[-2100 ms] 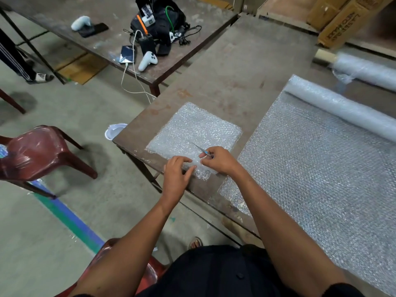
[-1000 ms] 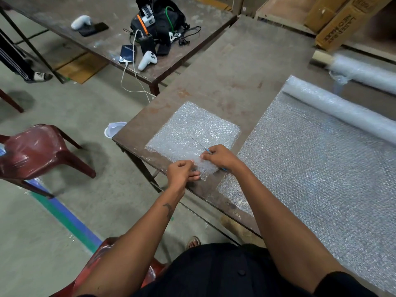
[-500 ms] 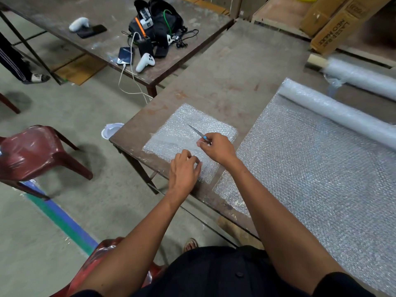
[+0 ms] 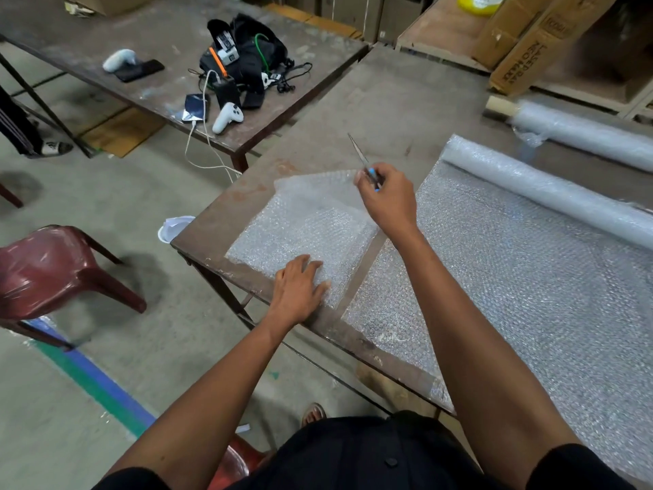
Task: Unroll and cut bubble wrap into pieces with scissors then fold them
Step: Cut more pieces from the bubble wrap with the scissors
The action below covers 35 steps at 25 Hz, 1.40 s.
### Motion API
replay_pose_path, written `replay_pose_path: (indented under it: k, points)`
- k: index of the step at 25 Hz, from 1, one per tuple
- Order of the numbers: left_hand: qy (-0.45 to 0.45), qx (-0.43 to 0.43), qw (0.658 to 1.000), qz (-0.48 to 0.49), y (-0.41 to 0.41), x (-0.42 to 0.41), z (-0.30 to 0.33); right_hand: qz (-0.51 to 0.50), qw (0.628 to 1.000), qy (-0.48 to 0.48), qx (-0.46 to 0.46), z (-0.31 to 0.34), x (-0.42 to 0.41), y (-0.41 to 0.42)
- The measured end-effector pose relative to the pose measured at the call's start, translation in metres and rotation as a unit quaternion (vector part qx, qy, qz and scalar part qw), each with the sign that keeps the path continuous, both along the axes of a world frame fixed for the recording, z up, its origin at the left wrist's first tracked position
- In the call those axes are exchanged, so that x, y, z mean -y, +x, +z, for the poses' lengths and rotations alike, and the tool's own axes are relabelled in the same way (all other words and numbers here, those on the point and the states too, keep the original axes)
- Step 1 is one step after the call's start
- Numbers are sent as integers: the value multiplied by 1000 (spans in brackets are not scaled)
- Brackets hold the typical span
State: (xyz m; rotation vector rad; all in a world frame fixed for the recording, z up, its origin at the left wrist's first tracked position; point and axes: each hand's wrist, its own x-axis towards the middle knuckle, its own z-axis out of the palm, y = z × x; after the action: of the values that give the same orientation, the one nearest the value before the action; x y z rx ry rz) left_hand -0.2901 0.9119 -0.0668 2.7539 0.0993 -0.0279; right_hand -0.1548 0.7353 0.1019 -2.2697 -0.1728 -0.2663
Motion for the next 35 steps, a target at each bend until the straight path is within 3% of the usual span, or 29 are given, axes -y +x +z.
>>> replay_pose_path:
  k: [3, 5, 6, 8, 9, 10, 11, 13, 14, 17, 18, 19, 21, 23, 24, 26, 28, 30, 35]
  points:
    - [-120, 5, 990, 75, 7, 18, 24, 7, 990, -18, 138, 19, 14, -26]
    - [-295, 15, 948, 116, 11, 37, 52, 41, 984, 1, 174, 21, 27, -43]
    - [-429, 12, 891, 148, 14, 46, 68, 78, 983, 4, 164, 19, 36, -52]
    - [-688, -11, 696, 205, 24, 62, 94, 166, 981, -14, 96, 11, 62, -68]
    - [-771, -21, 602, 206, 27, 69, 106, 199, 977, -39, 63, 5, 76, -76]
    - [-812, -34, 548, 199, 30, 76, 115, 220, 973, -68, 38, -2, 90, -84]
    - [-824, -49, 534, 180, 31, 84, 118, 228, 970, -85, 20, -9, 104, -90]
    - [-820, -80, 547, 148, 27, 108, 124, 231, 970, -73, -14, -21, 130, -104]
    - [-830, -84, 532, 145, 25, 120, 125, 231, 971, -51, -33, -26, 143, -110]
    - [-880, -85, 439, 159, 15, 152, 128, 243, 966, 28, -87, -34, 184, -130]
    - [-887, -83, 425, 162, 10, 167, 129, 260, 958, 48, -115, -33, 203, -139]
    - [-883, -86, 431, 166, 4, 181, 130, 283, 946, 64, -145, -32, 222, -148]
    - [-852, -102, 493, 142, -9, 208, 128, 306, 920, 130, -208, -28, 259, -163]
    - [-818, -133, 550, 106, -29, 238, 137, 239, 900, 278, -235, -30, 298, -168]
    - [-811, -143, 559, 90, -39, 250, 140, 193, 887, 342, -242, -35, 313, -165]
    - [-830, -157, 532, 60, -61, 278, 142, 156, 849, 413, -290, -47, 340, -160]
    - [-855, -174, 488, 35, -87, 317, 141, 194, 765, 489, -372, -58, 364, -165]
    - [-861, -175, 477, 35, -110, 350, 139, 196, 682, 537, -456, -65, 382, -180]
    - [-831, -170, 525, 66, -149, 418, 128, 241, 688, 489, -479, -58, 426, -235]
